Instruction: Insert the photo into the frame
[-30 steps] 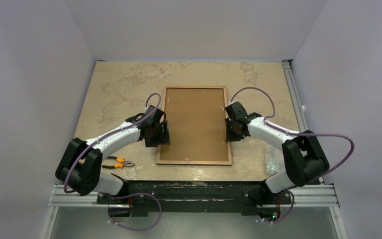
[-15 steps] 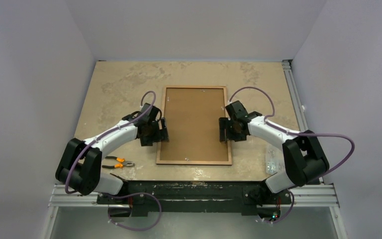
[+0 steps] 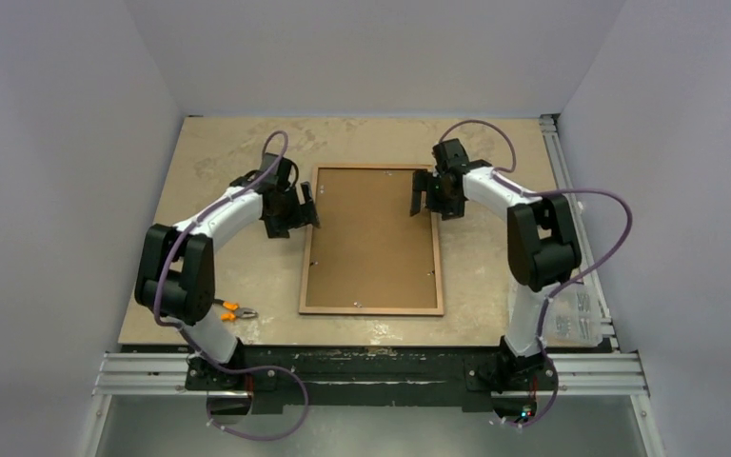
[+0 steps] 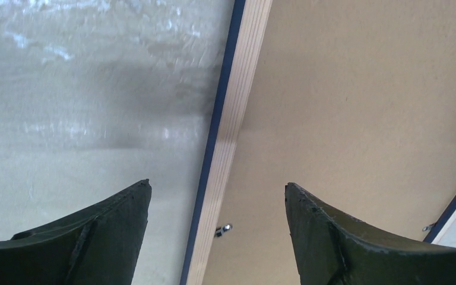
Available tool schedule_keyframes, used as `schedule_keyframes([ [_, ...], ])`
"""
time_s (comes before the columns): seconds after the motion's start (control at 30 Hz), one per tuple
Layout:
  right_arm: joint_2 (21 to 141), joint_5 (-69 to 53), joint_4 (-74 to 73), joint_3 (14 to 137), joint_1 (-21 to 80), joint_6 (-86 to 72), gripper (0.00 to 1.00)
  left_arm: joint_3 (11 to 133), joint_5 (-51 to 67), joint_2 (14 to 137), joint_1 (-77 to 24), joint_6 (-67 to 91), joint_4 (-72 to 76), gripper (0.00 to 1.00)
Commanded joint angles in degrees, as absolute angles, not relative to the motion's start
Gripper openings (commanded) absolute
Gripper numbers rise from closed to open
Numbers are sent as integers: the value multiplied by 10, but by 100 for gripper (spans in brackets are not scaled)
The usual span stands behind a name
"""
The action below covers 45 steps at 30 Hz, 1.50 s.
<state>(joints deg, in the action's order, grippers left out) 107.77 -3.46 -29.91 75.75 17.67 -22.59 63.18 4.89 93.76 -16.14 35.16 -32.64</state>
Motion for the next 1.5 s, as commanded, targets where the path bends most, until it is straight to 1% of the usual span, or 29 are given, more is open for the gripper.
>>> schedule_keyframes([
  [0.0,1147,-3,-334,856,179,-198,83,686,64,989,-149,319,-335,80],
  [0.07,1173,20,-344,887,179,-191,80,698,65,1009,-148,314,-335,80],
  [0.2,1208,49,-373,933,179,-176,68,706,70,1033,-148,309,-332,80],
  [0.37,1213,56,-376,933,179,-167,56,705,74,1042,-147,307,-326,80],
  [0.43,1211,40,-381,931,179,-164,53,705,75,1043,-147,307,-327,80],
  [0.57,1188,39,-377,904,179,-158,52,706,76,1044,-147,306,-327,80],
  [0.67,1176,47,-375,891,179,-157,48,708,80,1047,-147,306,-327,79],
  [0.73,1178,49,-376,888,179,-156,41,708,82,1047,-147,307,-325,79],
  [0.87,1183,77,-381,888,179,-153,14,710,86,1045,-147,309,-326,79],
  [0.93,1183,86,-380,889,179,-153,3,711,90,1041,-147,309,-325,79],
  [0.97,1181,91,-379,888,179,-153,0,710,93,1039,-147,309,-324,78],
  [1.13,1164,81,-376,880,180,-154,0,682,126,1018,-148,322,-302,77],
  [1.27,1130,58,-367,847,180,-160,0,634,178,985,-153,346,-265,72],
  [1.33,1109,45,-361,818,179,-164,0,606,184,969,-167,356,-255,69],
  [1.47,1067,23,-352,770,180,-173,0,550,179,931,-201,382,-236,67],
])
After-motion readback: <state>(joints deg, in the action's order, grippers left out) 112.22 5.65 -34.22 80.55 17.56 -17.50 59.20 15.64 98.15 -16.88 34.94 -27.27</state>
